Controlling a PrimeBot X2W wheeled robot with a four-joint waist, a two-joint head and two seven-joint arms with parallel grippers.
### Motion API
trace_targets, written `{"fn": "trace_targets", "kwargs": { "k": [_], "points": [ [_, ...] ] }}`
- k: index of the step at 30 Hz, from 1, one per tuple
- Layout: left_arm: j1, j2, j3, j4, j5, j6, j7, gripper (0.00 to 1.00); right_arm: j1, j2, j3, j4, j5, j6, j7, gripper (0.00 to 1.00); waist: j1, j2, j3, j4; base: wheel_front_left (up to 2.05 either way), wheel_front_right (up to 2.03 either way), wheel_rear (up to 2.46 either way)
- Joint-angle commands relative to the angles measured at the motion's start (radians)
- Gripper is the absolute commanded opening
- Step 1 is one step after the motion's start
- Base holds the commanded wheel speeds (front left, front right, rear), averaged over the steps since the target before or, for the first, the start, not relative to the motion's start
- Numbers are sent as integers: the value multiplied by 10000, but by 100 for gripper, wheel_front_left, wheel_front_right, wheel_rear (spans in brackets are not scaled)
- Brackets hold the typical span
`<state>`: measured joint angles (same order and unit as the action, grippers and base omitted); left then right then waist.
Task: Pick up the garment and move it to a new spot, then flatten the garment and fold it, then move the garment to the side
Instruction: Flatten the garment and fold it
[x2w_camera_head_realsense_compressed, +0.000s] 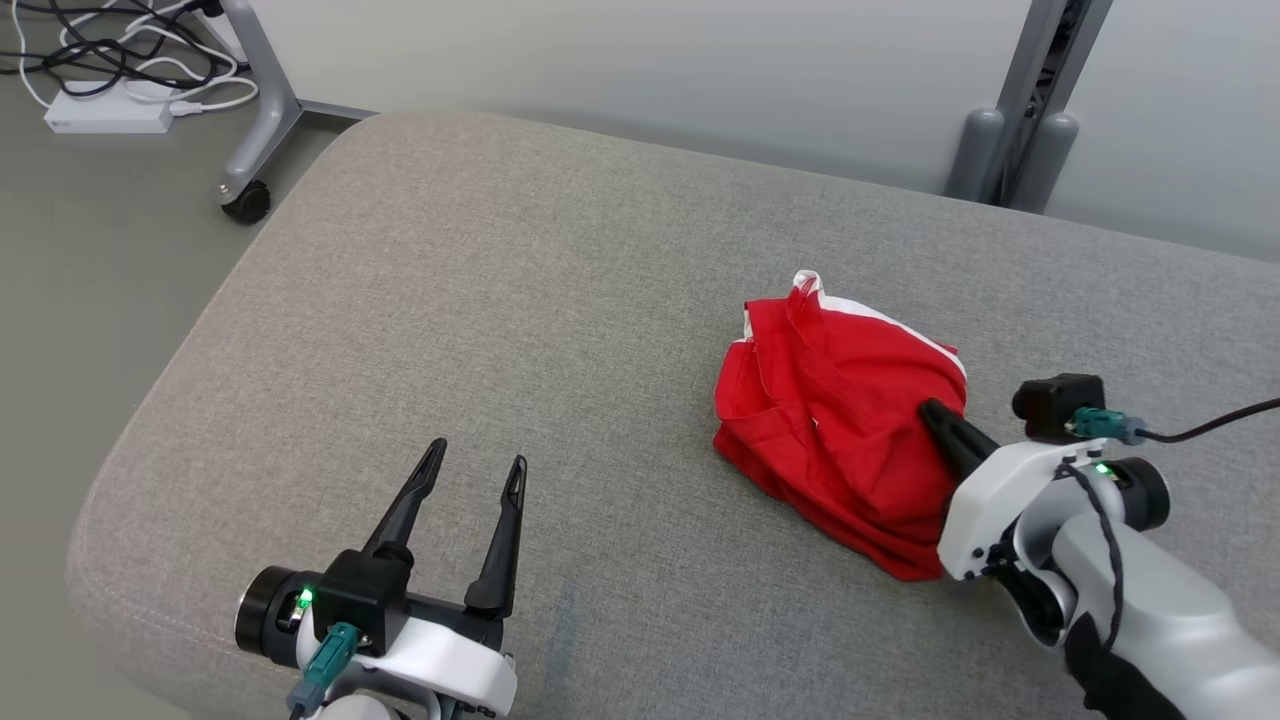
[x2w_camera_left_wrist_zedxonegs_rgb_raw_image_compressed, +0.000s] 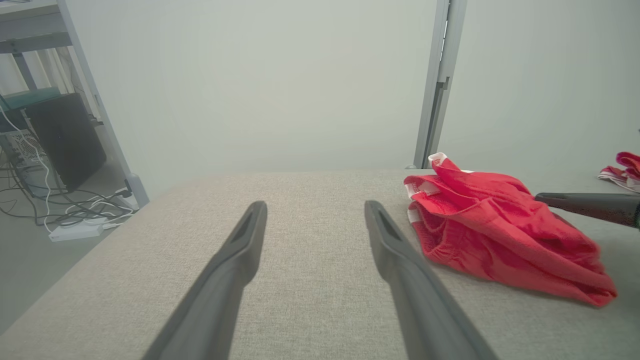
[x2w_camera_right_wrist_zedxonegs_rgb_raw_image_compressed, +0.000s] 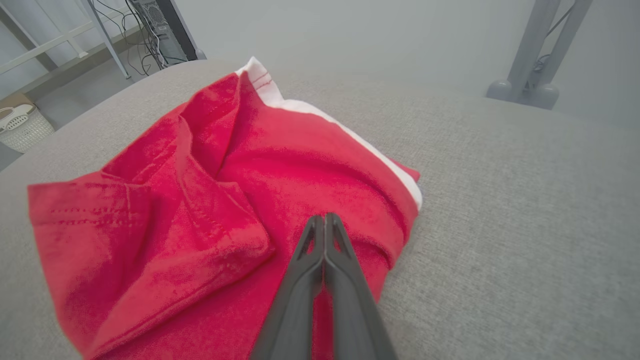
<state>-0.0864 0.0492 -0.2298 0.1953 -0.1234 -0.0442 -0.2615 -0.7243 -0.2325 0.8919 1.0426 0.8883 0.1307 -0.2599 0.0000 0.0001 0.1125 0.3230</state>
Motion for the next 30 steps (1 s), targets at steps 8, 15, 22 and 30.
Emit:
{"fn": "trace_targets", "kwargs": {
  "k": [8,15,22,30],
  "points": [
    [-220,38,25,26,41,-76,-41,100,378,531,-109,-443,-423,0,-75,0,0,-1,23,112,0,0,0],
    [-255,40,-82,91,-26,-83,-42,100,556,1138,-70,-865,-312,0,-74,0,0,-1,-60,263,0,0,0],
    [-212,38,-74,150,-92,-36,-42,100,846,1494,537,-939,-69,0,-75,0,0,-1,-191,413,0,0,0],
    [17,40,114,55,1,33,-42,100,565,832,5,-1617,815,0,-74,100,0,-1,-347,177,0,0,0]
  ]
}}
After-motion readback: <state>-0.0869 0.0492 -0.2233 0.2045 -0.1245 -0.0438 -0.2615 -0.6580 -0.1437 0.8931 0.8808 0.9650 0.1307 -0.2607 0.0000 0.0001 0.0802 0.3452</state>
